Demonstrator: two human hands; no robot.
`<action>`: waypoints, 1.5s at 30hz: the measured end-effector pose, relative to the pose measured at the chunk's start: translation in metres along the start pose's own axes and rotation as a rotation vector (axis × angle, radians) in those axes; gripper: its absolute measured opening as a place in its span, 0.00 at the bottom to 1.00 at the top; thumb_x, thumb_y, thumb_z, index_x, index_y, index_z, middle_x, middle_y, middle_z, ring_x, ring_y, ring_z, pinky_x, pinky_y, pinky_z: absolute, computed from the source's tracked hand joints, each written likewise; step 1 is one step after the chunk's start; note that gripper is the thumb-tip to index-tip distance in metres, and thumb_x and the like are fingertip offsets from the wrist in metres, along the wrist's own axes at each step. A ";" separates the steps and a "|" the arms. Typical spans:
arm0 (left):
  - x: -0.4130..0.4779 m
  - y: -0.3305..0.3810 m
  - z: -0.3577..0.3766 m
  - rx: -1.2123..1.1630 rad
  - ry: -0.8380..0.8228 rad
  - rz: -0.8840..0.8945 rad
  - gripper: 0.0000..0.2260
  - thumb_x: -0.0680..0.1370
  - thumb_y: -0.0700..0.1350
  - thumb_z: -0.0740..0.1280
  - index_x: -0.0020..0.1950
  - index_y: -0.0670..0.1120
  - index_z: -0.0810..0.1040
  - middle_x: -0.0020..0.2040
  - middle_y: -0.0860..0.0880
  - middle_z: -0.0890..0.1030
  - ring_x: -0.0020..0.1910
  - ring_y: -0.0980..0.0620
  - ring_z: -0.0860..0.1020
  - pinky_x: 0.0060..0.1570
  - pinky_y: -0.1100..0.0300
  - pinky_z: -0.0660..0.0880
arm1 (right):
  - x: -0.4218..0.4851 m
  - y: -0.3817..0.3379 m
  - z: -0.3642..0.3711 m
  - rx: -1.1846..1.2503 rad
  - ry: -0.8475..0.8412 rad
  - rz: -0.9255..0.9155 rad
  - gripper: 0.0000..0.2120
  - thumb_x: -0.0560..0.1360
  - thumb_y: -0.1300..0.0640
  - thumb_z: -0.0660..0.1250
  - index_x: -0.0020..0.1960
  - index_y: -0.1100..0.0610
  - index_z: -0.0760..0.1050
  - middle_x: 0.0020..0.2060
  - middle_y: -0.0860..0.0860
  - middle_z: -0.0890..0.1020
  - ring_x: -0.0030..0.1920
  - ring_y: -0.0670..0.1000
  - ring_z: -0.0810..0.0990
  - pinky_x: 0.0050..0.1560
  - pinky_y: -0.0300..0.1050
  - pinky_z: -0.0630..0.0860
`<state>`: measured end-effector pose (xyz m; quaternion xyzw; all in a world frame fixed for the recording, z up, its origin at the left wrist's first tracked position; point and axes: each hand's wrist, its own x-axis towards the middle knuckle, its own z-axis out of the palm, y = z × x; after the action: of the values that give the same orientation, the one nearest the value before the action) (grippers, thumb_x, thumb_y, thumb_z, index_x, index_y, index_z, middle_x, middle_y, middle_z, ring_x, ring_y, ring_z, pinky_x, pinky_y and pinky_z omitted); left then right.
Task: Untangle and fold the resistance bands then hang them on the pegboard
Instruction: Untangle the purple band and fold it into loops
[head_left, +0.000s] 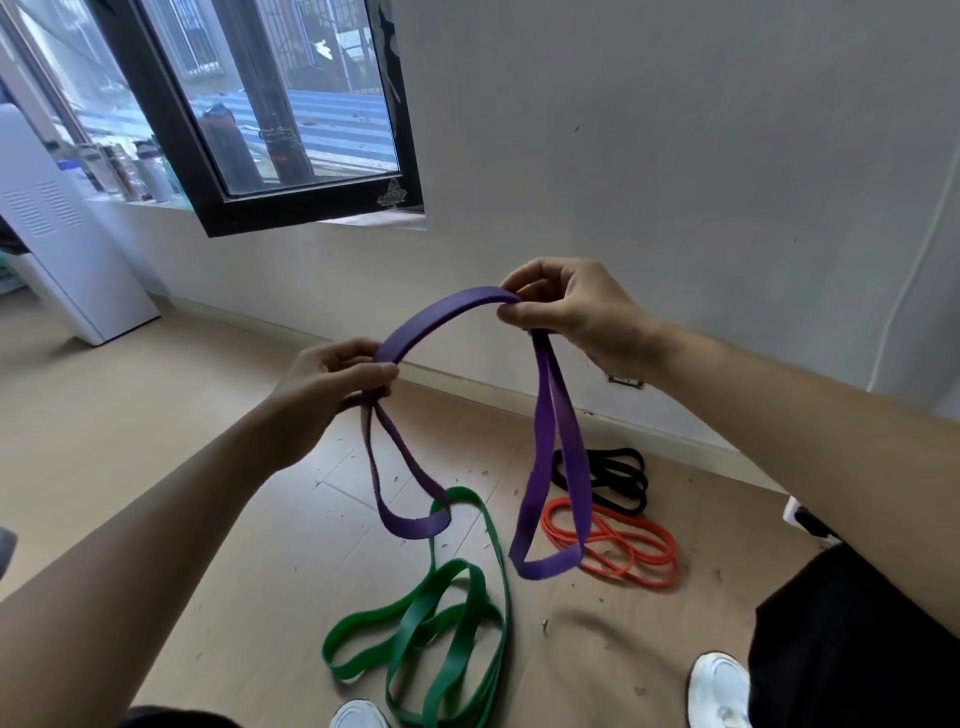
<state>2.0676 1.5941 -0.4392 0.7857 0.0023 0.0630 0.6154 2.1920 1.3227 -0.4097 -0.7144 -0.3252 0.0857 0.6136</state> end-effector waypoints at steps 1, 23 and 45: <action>0.001 0.001 0.006 0.021 -0.022 -0.004 0.31 0.60 0.58 0.82 0.56 0.42 0.83 0.46 0.43 0.82 0.46 0.47 0.82 0.55 0.55 0.79 | 0.000 -0.002 0.003 -0.022 0.006 -0.020 0.13 0.73 0.62 0.76 0.56 0.63 0.80 0.46 0.60 0.85 0.45 0.53 0.84 0.53 0.46 0.81; 0.011 0.031 0.055 0.009 0.043 0.177 0.15 0.73 0.50 0.72 0.54 0.42 0.81 0.39 0.50 0.78 0.38 0.54 0.75 0.44 0.61 0.77 | -0.021 0.052 0.040 -0.194 -0.245 0.165 0.14 0.74 0.63 0.73 0.58 0.59 0.79 0.49 0.55 0.83 0.51 0.54 0.84 0.57 0.48 0.81; 0.006 0.028 0.062 0.283 -0.103 0.134 0.14 0.73 0.52 0.73 0.53 0.44 0.81 0.43 0.45 0.79 0.38 0.58 0.77 0.37 0.66 0.76 | -0.014 0.013 0.037 -0.239 -0.242 -0.037 0.22 0.70 0.64 0.78 0.62 0.57 0.75 0.50 0.54 0.82 0.48 0.53 0.84 0.50 0.46 0.84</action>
<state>2.0782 1.5283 -0.4263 0.8652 -0.0731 0.0625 0.4921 2.1671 1.3450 -0.4347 -0.7605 -0.4180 0.1205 0.4822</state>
